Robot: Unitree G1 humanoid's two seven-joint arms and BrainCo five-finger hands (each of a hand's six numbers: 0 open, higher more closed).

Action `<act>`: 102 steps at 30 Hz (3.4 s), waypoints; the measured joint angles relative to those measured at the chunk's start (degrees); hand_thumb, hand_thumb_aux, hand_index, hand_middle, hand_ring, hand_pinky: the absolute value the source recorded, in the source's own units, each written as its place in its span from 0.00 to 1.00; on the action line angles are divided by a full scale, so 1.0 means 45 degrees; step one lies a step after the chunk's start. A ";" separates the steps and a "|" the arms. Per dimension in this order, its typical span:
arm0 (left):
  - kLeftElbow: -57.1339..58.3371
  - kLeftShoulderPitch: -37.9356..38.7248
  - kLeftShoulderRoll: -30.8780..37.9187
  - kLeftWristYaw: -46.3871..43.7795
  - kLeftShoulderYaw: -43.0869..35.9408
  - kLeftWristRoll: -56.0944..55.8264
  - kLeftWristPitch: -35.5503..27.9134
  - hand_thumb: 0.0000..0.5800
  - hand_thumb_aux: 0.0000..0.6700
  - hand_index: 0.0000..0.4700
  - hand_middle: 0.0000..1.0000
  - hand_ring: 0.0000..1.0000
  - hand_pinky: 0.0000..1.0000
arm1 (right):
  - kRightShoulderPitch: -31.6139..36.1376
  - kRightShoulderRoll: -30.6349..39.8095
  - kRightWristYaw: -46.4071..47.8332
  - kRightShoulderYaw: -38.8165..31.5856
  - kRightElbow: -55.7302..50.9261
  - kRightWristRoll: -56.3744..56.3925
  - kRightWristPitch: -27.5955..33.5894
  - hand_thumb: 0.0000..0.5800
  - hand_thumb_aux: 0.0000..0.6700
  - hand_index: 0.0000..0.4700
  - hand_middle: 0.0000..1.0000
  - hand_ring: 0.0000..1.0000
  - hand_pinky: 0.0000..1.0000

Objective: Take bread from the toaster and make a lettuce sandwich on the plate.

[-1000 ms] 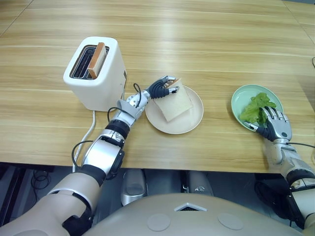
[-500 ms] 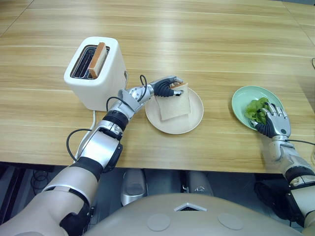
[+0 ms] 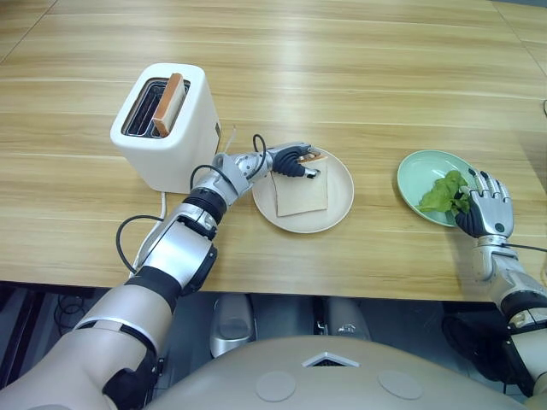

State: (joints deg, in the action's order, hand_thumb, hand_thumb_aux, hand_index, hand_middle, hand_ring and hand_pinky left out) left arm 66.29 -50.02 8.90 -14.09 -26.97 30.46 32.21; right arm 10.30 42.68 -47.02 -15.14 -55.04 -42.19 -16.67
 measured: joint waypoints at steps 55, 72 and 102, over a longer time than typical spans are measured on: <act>-1.1939 0.5838 0.7489 0.4356 0.6866 -0.0576 -0.2327 0.00 0.00 0.00 0.00 0.00 0.00 | 0.2921 -0.4417 0.2447 -0.3258 0.6017 -0.3268 -0.0773 1.00 1.00 0.98 0.00 0.00 0.00; -1.0760 0.7185 0.8707 0.2303 0.5770 0.0754 -0.3813 0.00 0.00 0.00 0.00 0.00 0.00 | 0.2513 -0.3555 0.2572 -0.4542 0.4480 -0.3817 -0.1445 0.50 0.29 0.29 0.00 0.00 0.00; -1.0603 0.6551 0.7990 0.2583 0.5867 0.0052 -0.3884 1.00 1.00 0.98 0.00 0.00 0.00 | 0.2025 -0.3634 0.1536 -0.4462 0.4953 -0.3589 -0.1385 0.00 0.00 0.00 0.00 0.00 0.00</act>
State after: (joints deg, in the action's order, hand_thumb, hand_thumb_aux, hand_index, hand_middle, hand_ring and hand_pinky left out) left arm 18.57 -20.54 44.86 -2.47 -0.57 30.70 14.73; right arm 19.41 26.33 -40.10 -35.22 -32.75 -58.34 -22.90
